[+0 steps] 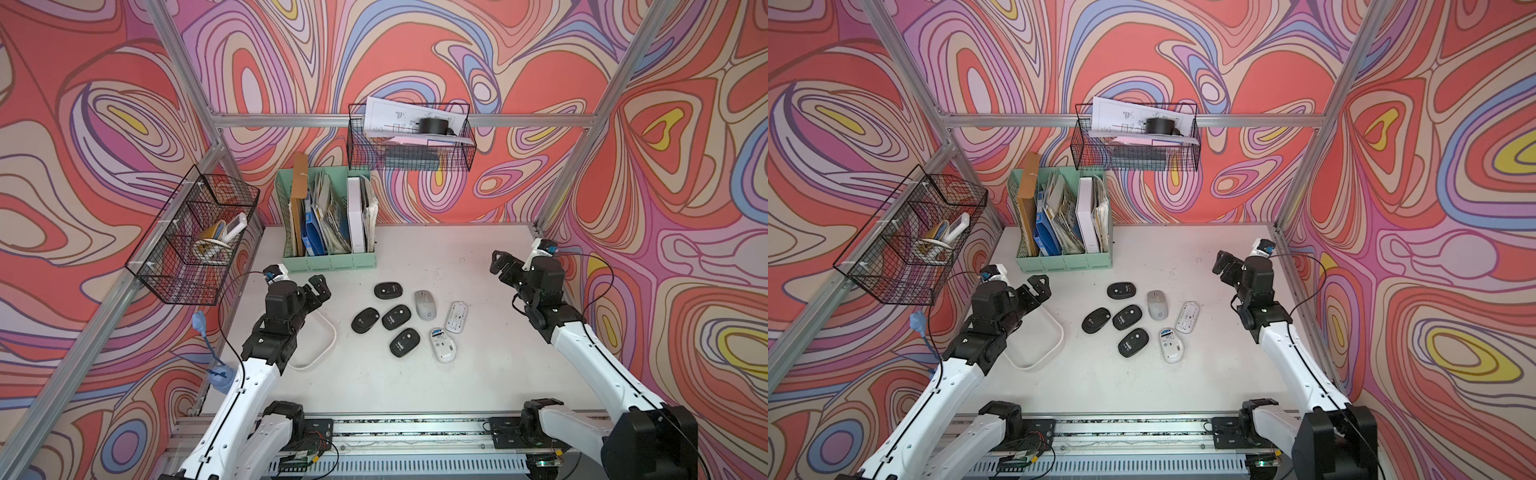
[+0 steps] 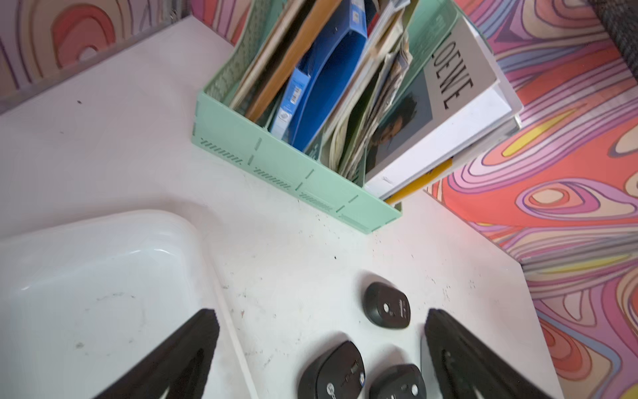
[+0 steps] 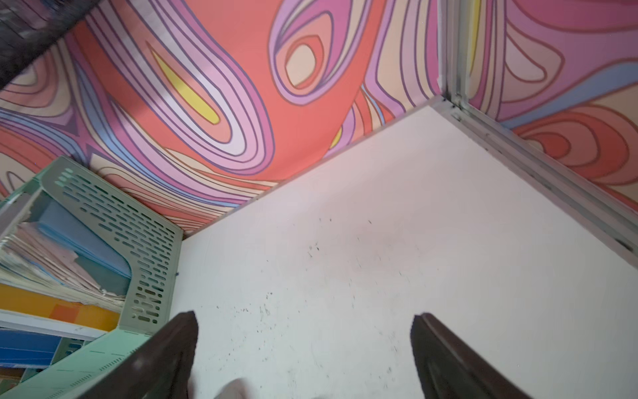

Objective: Put the mouse in the storage box
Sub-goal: Pick up the mouse from the center of the board.

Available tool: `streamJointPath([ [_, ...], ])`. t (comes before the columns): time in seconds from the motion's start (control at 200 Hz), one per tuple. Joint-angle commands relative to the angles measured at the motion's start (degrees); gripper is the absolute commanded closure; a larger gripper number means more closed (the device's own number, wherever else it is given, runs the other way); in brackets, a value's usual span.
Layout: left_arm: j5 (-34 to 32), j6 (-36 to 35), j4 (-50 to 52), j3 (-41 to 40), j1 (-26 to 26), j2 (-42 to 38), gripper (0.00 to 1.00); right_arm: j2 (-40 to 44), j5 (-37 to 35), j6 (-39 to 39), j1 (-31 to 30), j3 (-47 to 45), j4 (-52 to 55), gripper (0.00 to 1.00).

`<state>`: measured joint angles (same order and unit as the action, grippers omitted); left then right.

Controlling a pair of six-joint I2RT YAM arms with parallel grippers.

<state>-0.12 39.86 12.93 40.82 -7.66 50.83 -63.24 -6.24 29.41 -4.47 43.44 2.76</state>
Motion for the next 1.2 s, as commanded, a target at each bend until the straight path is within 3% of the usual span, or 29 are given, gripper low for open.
streamJointPath([
  [0.0,11.0,-3.1,8.0,6.4,0.3,6.1,0.01,2.8,-1.3,1.2,-0.2,-0.4,4.0,0.02],
  [0.055,13.4,-3.5,9.5,8.3,-0.2,9.8,0.01,2.1,-1.4,0.8,-0.1,1.1,6.6,0.02],
  [0.135,10.6,-4.3,12.7,10.9,-2.9,13.3,0.01,1.1,-1.1,-0.2,-0.2,2.7,9.9,0.02],
  [0.275,1.3,-7.9,21.3,19.4,-14.0,20.0,0.01,1.4,-1.0,-0.8,-0.1,3.5,13.3,0.02],
  [0.526,-2.5,-6.3,31.8,32.1,-28.6,35.0,0.01,0.8,-2.6,-1.7,-0.2,4.0,17.2,0.02],
  [0.691,-5.4,-5.1,40.0,43.1,-35.7,46.7,0.01,0.4,-3.3,-1.7,-0.2,3.4,17.4,0.02],
  [1.077,-7.0,-4.1,53.9,73.1,-43.2,72.5,0.02,0.7,-1.2,-1.7,-0.2,1.4,15.4,0.02],
  [1.192,-7.3,-3.2,56.8,81.2,-43.4,79.0,0.07,1.4,-1.1,-1.7,-0.2,0.6,15.1,0.02],
])
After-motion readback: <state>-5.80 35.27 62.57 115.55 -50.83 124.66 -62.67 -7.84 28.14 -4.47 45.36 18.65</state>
